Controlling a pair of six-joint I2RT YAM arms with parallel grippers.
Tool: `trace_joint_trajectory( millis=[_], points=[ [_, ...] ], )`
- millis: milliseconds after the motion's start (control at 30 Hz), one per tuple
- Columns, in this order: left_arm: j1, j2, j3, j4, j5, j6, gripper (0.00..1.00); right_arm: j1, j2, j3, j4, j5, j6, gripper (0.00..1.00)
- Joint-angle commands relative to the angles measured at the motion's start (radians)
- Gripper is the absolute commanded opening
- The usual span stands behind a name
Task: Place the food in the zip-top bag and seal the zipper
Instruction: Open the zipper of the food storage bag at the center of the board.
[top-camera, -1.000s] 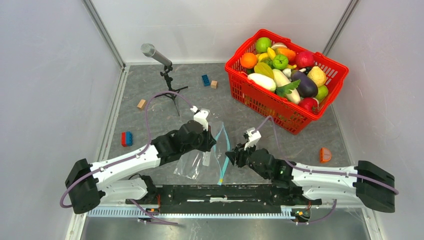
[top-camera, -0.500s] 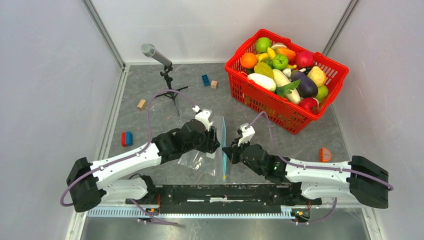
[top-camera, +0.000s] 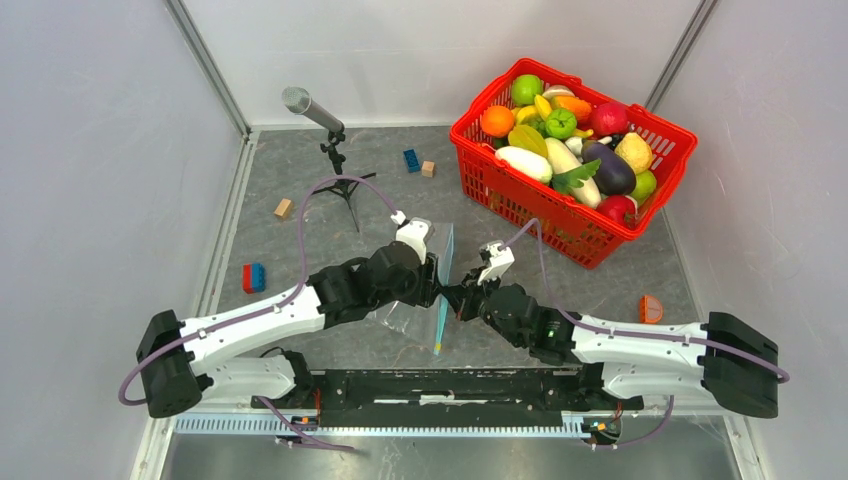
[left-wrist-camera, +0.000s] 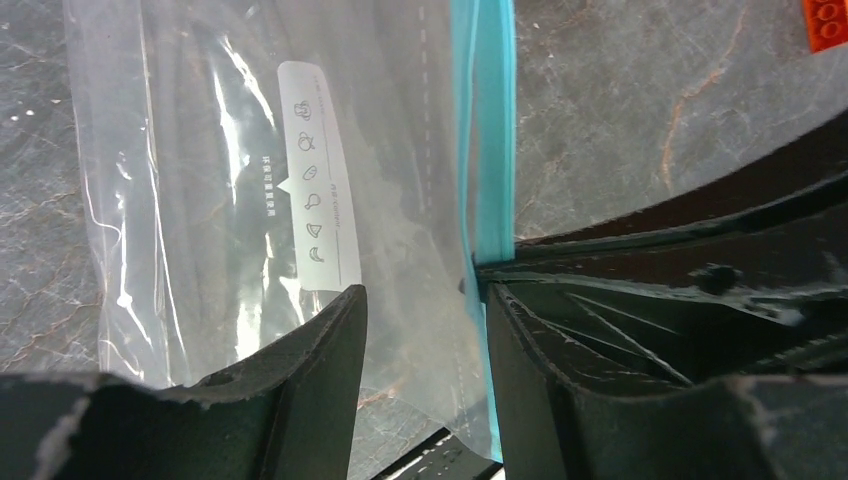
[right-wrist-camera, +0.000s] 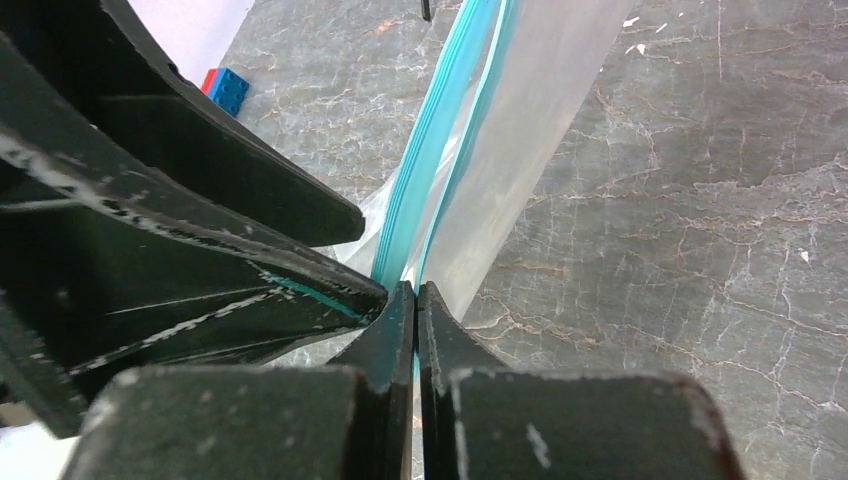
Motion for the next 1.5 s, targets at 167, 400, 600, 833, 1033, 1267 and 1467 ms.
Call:
trace_joint_trajectory(
  millis=[167,400,600,833,1033,1267,1467],
  points=[
    [-0.029,0.065,0.045,0.0,-0.09,-0.004,0.52,-0.001,-0.024,0.03,-0.009,0.049,0.006,0.0],
    [-0.059,0.105,0.068,-0.03,-0.132,0.007,0.47,0.0,-0.042,0.05,-0.028,0.107,0.023,0.0],
    [-0.074,0.106,0.04,-0.028,-0.138,-0.01,0.28,-0.002,-0.047,0.076,-0.067,0.137,0.029,0.0],
    [-0.073,0.016,0.005,-0.049,-0.251,-0.018,0.02,-0.015,-0.062,0.07,-0.204,0.139,-0.03,0.0],
    [-0.071,-0.05,0.085,-0.169,-0.416,-0.003,0.02,-0.036,-0.075,0.077,-0.326,-0.002,-0.095,0.0],
    [-0.071,0.012,0.199,-0.338,-0.459,-0.06,0.02,-0.09,0.004,0.165,-0.478,0.103,-0.086,0.0],
    [-0.072,0.026,0.185,-0.349,-0.382,-0.09,0.02,-0.125,0.12,0.269,-0.418,-0.063,-0.255,0.03]
  ],
)
